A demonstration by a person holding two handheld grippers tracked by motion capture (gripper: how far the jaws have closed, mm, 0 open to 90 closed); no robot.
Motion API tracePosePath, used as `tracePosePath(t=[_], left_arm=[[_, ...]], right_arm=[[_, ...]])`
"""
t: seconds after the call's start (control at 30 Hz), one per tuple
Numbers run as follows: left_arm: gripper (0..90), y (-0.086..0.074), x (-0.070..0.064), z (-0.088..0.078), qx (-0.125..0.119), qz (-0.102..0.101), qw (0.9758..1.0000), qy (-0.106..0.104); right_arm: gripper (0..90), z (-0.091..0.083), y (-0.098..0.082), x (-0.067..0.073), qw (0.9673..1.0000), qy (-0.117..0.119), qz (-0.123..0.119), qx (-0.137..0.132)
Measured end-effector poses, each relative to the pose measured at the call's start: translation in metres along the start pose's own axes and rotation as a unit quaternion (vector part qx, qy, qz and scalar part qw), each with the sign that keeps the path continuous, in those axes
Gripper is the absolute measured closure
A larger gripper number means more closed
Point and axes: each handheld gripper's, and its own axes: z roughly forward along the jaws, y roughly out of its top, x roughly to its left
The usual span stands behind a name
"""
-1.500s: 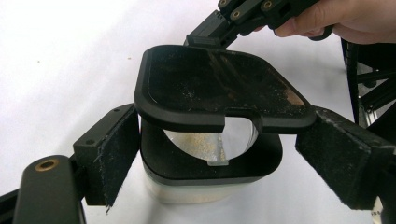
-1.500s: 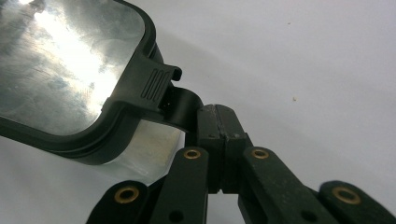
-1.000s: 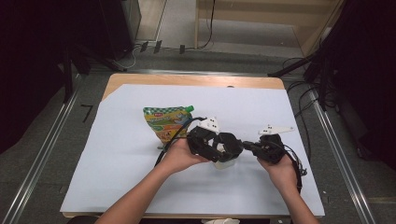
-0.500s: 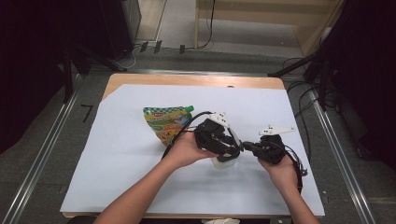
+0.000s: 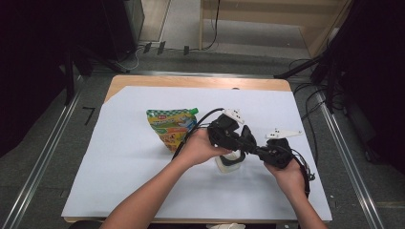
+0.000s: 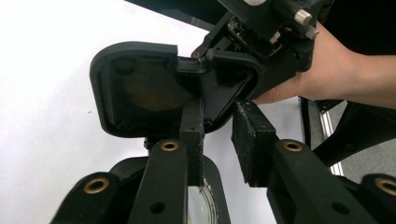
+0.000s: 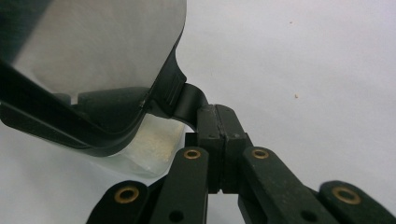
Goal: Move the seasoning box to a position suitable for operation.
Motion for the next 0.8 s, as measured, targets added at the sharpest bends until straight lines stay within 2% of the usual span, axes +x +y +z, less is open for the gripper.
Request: tracePosePath(t=[0.23, 0.37, 0.4, 0.57, 0.67, 0.7, 0.8], left_arm=[[76.1, 0.003, 0.002, 0.005, 0.005, -0.003, 1.0, 0.001], [74.3, 0.003, 0.003, 0.006, 0.007, -0.011, 0.9999, 0.0], [69.8, 0.001, 0.003, 0.004, 0.011, -0.011, 0.9999, 0.002], [68.3, -0.002, 0.002, -0.004, 0.008, -0.017, 0.9998, -0.002], [67.2, -0.006, 0.001, -0.013, 0.007, -0.014, 0.9999, -0.002], [67.1, -0.009, 0.0, -0.019, 0.003, -0.013, 0.9999, 0.0], [67.7, -0.015, 0.001, -0.026, 0.007, -0.018, 0.9998, -0.001]], right_arm=[[90.0, 0.0, 0.0, 0.0, 1.0, -0.001, 0.002, 0.0], [90.0, -0.001, -0.001, -0.001, 1.0, 0.003, 0.004, 0.0], [90.0, -0.005, 0.0, 0.0, 0.9999, 0.009, 0.008, -0.007], [90.0, -0.021, -0.005, 0.006, 0.9998, 0.007, 0.012, -0.017], [89.6, -0.027, -0.008, 0.007, 0.9995, 0.013, 0.02, -0.019], [88.9, -0.032, -0.011, 0.012, 0.9994, 0.017, 0.022, -0.021], [88.3, -0.034, -0.014, 0.02, 0.9998, 0.012, 0.008, -0.011]])
